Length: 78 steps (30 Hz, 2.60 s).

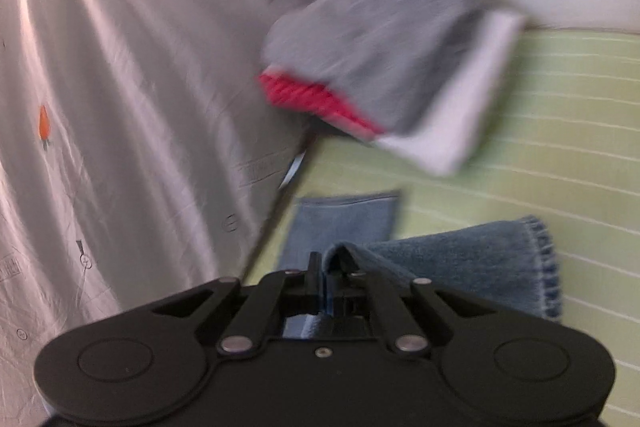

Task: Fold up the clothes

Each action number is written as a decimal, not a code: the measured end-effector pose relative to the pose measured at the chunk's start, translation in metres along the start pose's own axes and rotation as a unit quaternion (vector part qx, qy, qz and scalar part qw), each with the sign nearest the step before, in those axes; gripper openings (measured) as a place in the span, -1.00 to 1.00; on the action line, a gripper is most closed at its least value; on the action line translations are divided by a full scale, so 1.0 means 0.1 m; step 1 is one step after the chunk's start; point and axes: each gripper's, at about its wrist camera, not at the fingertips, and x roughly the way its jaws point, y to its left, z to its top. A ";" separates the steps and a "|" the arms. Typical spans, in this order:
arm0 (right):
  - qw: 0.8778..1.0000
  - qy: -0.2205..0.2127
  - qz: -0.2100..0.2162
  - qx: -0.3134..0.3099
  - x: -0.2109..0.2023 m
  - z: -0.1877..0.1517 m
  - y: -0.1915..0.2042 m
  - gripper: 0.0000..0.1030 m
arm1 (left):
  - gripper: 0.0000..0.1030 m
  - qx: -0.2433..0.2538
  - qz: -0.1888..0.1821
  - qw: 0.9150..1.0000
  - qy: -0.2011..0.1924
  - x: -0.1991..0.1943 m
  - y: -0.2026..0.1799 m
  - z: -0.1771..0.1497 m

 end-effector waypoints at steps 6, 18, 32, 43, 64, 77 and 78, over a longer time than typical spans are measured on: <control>0.988 0.064 -0.014 -0.142 1.63 0.07 1.20 0.29 | -0.09 0.036 0.039 0.999 0.008 0.77 -0.63 0.01; 0.964 0.081 -0.107 -0.229 1.62 -0.63 0.58 0.43 | 0.33 0.288 0.079 0.947 0.120 0.92 -0.88 -1.15; 0.953 0.040 -0.185 -0.237 1.71 -0.45 -0.01 0.09 | 0.40 0.451 0.026 0.875 0.175 1.11 -1.27 -2.09; 0.932 0.015 -0.225 -0.284 1.20 -0.39 -0.46 -0.87 | 0.46 0.520 -0.004 0.828 0.208 0.95 -0.98 -2.07; 0.947 -0.001 -0.216 -0.239 -0.38 -0.49 -1.33 -0.92 | 0.74 0.509 0.018 0.842 0.179 0.65 -0.69 -2.23; 0.941 -0.008 -0.255 -0.222 -0.24 -0.28 -1.49 -0.91 | 0.79 0.513 0.023 0.836 0.192 0.60 -0.70 -2.28; 0.944 -0.010 -0.254 -0.209 -0.25 -0.31 -1.54 -0.89 | 0.79 0.515 0.024 0.835 0.194 0.60 -0.70 -2.28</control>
